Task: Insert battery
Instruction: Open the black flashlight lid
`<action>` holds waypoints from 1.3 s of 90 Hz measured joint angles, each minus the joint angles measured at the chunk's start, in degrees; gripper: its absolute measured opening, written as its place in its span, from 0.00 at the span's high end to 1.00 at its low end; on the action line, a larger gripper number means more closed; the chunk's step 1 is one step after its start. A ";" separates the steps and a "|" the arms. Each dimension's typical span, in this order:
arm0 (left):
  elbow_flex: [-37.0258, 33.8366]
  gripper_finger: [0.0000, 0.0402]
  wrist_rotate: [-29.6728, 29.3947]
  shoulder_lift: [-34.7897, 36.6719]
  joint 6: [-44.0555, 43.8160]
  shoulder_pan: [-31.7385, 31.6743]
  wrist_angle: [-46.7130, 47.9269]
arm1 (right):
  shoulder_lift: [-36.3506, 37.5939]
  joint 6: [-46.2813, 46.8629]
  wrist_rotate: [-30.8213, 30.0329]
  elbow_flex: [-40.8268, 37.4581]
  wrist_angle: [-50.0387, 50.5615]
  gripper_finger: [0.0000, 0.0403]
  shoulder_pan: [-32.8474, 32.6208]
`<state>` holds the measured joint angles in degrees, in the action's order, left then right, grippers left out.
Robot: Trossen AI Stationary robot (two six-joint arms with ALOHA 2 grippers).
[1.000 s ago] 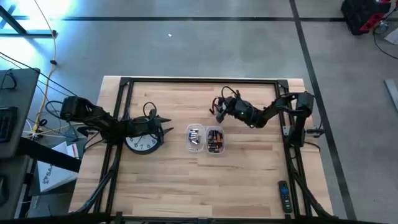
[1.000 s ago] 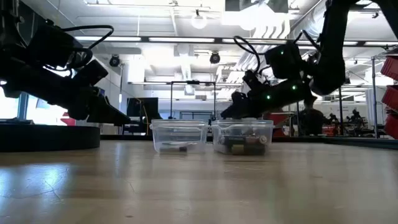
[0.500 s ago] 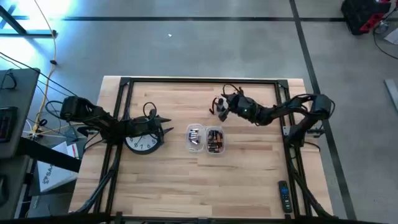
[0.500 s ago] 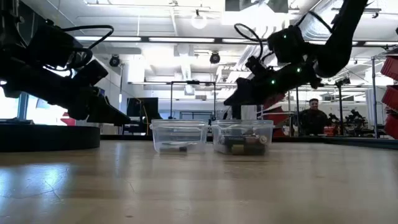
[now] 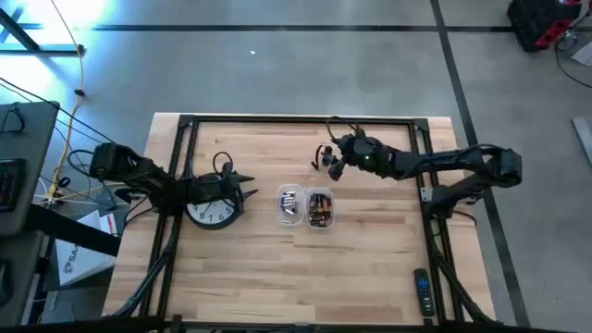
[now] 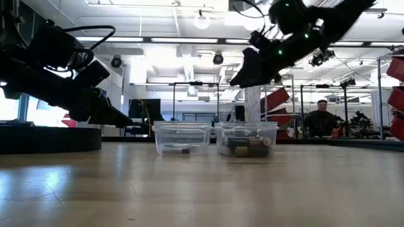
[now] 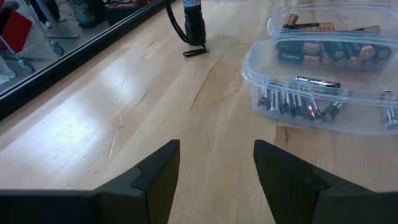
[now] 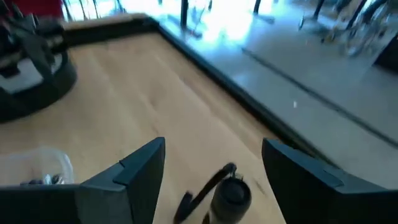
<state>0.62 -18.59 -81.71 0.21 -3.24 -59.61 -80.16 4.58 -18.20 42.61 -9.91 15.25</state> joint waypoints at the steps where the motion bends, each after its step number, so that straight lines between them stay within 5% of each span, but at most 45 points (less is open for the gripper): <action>1: 0.00 0.53 0.00 -0.01 0.00 0.00 -0.01 | -0.03 0.37 0.01 0.57 1.00 0.41 0.00; 43: 0.00 0.53 0.00 -0.02 0.00 0.01 -0.02 | -0.13 12.25 5.15 19.95 37.74 0.41 3.50; 117: 6.51 0.53 -0.67 -0.33 -6.75 -1.23 -0.04 | -5.37 13.41 13.69 20.57 40.17 0.42 7.57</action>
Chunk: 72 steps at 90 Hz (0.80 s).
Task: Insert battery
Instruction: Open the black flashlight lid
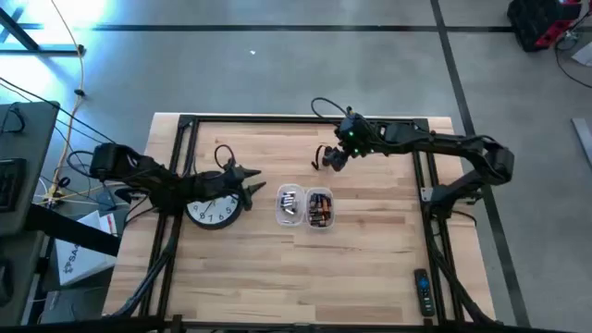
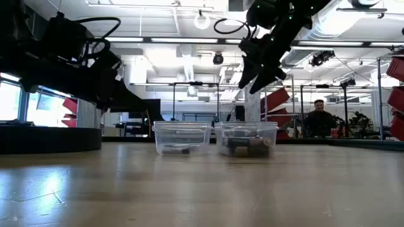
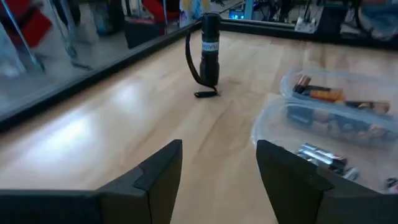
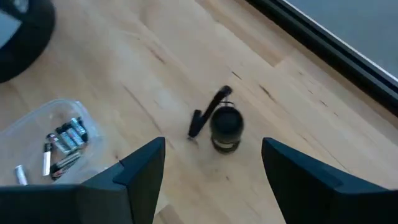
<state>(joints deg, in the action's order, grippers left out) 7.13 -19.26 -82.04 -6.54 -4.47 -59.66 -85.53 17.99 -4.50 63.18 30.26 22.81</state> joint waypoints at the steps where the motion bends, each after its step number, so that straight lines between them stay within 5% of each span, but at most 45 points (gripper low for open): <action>1: 0.21 0.53 -0.17 0.00 0.52 0.00 -0.07 | -0.11 0.01 0.28 0.00 -0.01 0.42 0.17; 16: 5.52 0.53 -10.67 -0.98 3.61 -2.33 -0.46 | -2.07 -0.01 2.07 0.00 -0.10 0.42 2.37; 47: 23.85 0.53 4.15 -19.28 4.70 -9.15 -0.04 | -2.54 -2.07 1.98 0.00 -0.81 0.42 3.47; 72: 40.84 0.53 6.79 -35.89 6.85 -11.06 0.13 | -2.18 -6.28 1.69 0.00 0.18 0.42 3.43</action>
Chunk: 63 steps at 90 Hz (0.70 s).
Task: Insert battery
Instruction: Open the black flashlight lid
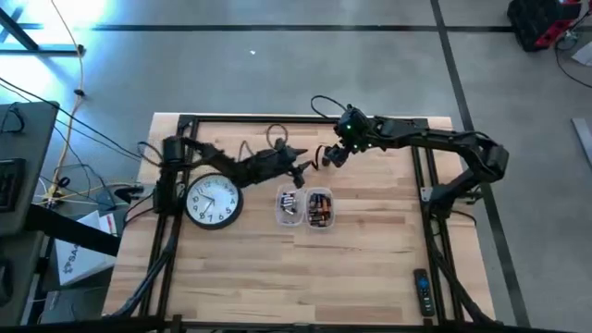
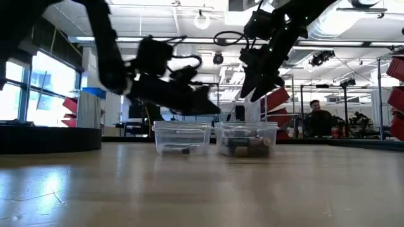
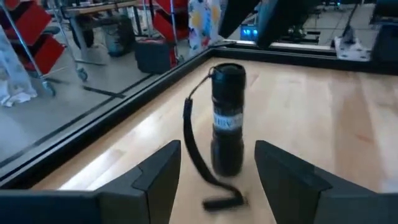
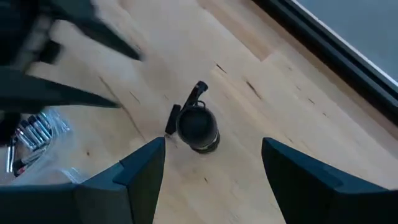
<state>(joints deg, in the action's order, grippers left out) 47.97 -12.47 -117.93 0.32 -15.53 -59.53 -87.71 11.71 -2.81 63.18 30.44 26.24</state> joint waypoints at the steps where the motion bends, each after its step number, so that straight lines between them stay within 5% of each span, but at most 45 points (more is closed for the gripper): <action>1: 0.52 0.53 0.53 -0.45 -0.06 -0.09 0.02 | 0.01 -0.11 0.01 0.00 0.16 0.42 0.00; 33: 10.46 0.53 4.96 -9.21 -3.20 -1.14 1.97 | 0.07 -3.23 -0.02 0.00 2.08 0.41 -0.02; 63: 14.88 0.53 -6.74 -12.74 -1.61 0.94 1.75 | 0.11 -4.27 -0.15 0.00 1.26 0.41 -0.02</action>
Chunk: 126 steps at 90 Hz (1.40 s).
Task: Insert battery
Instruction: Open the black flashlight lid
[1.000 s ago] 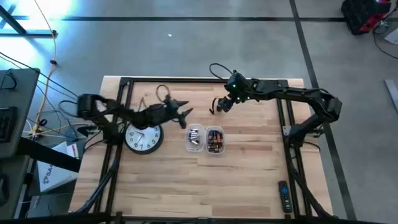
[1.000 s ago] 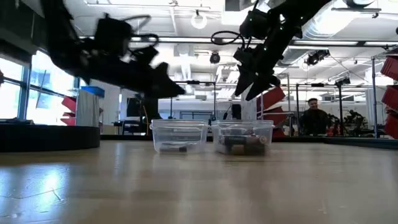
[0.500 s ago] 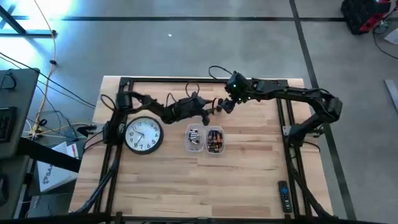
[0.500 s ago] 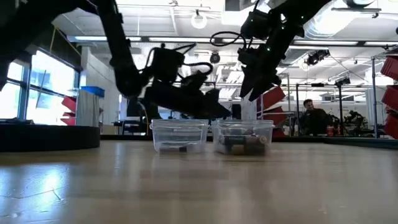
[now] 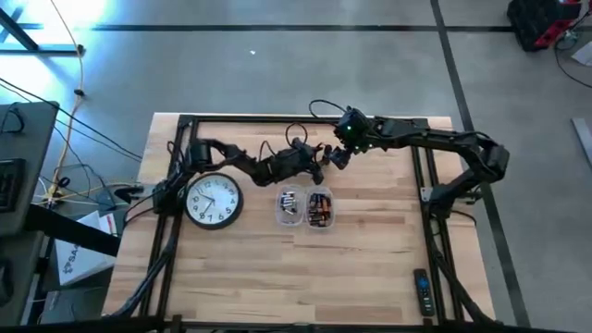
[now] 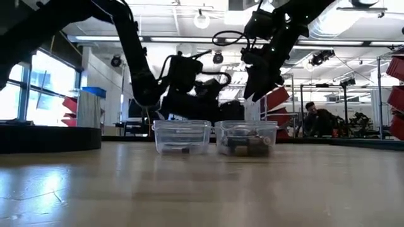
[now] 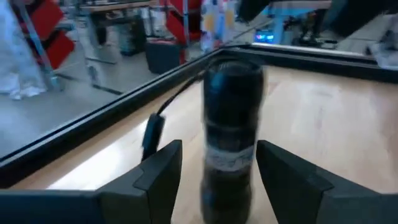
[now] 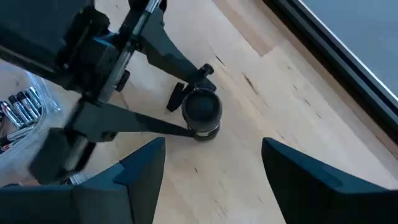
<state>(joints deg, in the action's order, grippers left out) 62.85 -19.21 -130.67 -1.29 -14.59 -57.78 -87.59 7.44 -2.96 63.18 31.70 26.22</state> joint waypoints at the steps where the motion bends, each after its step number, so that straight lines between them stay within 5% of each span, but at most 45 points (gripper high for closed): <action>1: 0.11 0.53 -0.25 -0.07 0.02 0.03 0.02 | 0.00 0.00 0.00 0.00 -0.06 0.41 0.00; 58: 0.92 0.53 -3.37 -0.13 -4.07 0.15 -1.77 | 0.00 1.51 -0.99 -0.02 -3.73 0.41 0.04; 126: 4.46 0.53 -6.37 0.24 -3.12 0.52 9.11 | 0.02 1.27 -0.90 -0.02 -3.45 0.41 0.04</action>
<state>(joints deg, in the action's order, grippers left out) 67.31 -25.59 -130.43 -4.40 -14.06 -48.67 -87.57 8.71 -3.86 63.16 28.25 26.26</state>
